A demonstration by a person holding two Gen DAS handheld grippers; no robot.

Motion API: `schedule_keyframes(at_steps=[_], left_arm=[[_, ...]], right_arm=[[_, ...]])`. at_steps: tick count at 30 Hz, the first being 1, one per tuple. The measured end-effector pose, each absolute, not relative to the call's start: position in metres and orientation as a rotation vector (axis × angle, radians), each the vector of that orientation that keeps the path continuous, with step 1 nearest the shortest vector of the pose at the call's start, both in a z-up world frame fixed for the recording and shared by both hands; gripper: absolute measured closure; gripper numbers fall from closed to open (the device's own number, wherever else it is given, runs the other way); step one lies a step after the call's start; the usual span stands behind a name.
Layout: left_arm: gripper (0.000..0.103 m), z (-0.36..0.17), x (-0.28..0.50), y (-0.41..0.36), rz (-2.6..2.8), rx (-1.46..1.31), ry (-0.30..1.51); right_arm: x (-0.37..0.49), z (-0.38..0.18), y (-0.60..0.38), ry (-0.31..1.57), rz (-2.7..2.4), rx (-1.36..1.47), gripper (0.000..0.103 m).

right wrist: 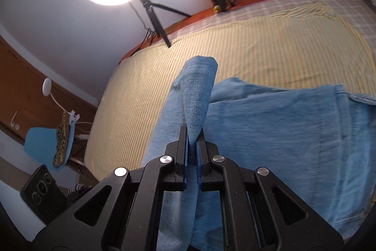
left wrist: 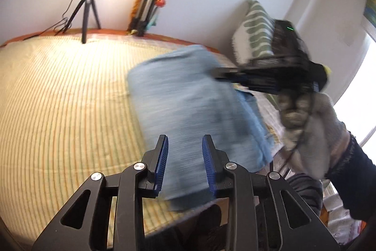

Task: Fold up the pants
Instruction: 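Lift the folded edge with both tools and fold it over the jeans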

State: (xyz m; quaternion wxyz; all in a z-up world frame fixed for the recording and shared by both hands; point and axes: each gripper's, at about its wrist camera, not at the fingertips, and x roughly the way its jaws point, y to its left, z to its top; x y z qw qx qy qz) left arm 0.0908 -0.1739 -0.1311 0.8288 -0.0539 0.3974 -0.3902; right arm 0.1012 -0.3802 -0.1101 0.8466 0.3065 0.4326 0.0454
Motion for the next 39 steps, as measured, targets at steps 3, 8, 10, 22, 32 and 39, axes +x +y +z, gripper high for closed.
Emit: schedule_keyframes(at_steps=[3, 8, 10, 22, 32, 39], left_arm=[[0.075, -0.138, 0.095, -0.180, -0.823, -0.076, 0.864], [0.075, -0.147, 0.090, -0.208, -0.871, -0.008, 0.891], [0.075, -0.148, 0.086, -0.222, -0.898, 0.010, 0.890], [0.075, -0.149, 0.082, -0.275, -0.991, 0.081, 0.880], [0.075, -0.161, 0.079, -0.300, -0.994, 0.153, 0.907], [0.075, -0.174, 0.078, -0.314, -1.008, 0.183, 0.935]], right_arm=[[0.088, -0.108, -0.404, 0.900, 0.055, 0.656, 0.097], [0.074, -0.110, -0.437, 0.904, -0.004, 0.667, 0.097], [0.069, -0.110, -0.446, 0.910, -0.020, 0.666, 0.097], [0.041, -0.101, -0.492, 0.919, -0.120, 0.632, 0.097], [0.055, -0.132, -0.531, 0.976, -0.202, 0.618, 0.097], [0.040, -0.156, -0.547, 0.966, -0.143, 0.758, 0.084]])
